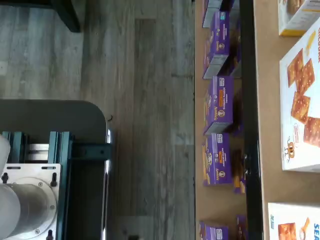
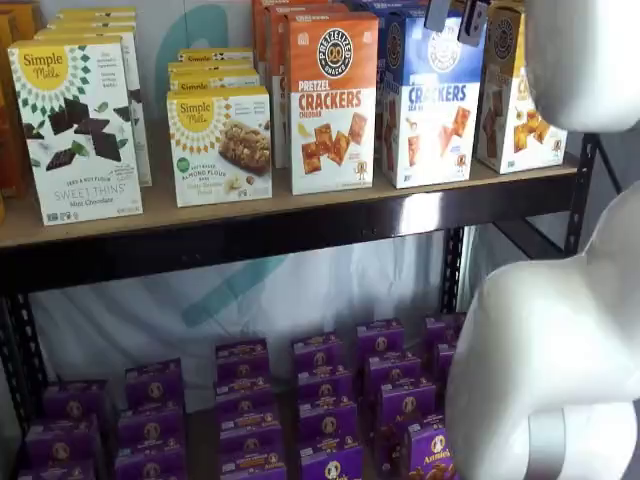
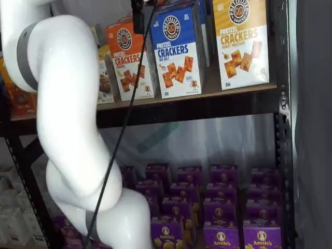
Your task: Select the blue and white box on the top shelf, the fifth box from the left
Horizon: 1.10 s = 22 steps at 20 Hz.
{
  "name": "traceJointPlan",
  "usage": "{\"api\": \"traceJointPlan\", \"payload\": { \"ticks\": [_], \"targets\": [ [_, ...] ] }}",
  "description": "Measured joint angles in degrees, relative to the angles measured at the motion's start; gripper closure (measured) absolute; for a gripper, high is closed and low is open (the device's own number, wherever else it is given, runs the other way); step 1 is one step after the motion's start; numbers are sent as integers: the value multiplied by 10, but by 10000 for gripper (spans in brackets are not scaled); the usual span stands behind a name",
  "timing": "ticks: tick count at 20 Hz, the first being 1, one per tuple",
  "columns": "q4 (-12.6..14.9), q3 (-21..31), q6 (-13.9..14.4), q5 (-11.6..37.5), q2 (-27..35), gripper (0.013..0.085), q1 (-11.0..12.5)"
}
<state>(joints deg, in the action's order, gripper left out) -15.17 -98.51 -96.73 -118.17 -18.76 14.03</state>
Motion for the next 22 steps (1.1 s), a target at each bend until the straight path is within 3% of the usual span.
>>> {"api": "traceJointPlan", "payload": {
  "ticks": [3, 8, 16, 22],
  "targets": [
    [31, 40, 8, 52, -26, 130, -28],
    [27, 60, 23, 72, -34, 130, -42],
    [-70, 59, 22, 117, -39, 130, 6],
    [-74, 55, 11, 161, -32, 130, 16]
  ]
}}
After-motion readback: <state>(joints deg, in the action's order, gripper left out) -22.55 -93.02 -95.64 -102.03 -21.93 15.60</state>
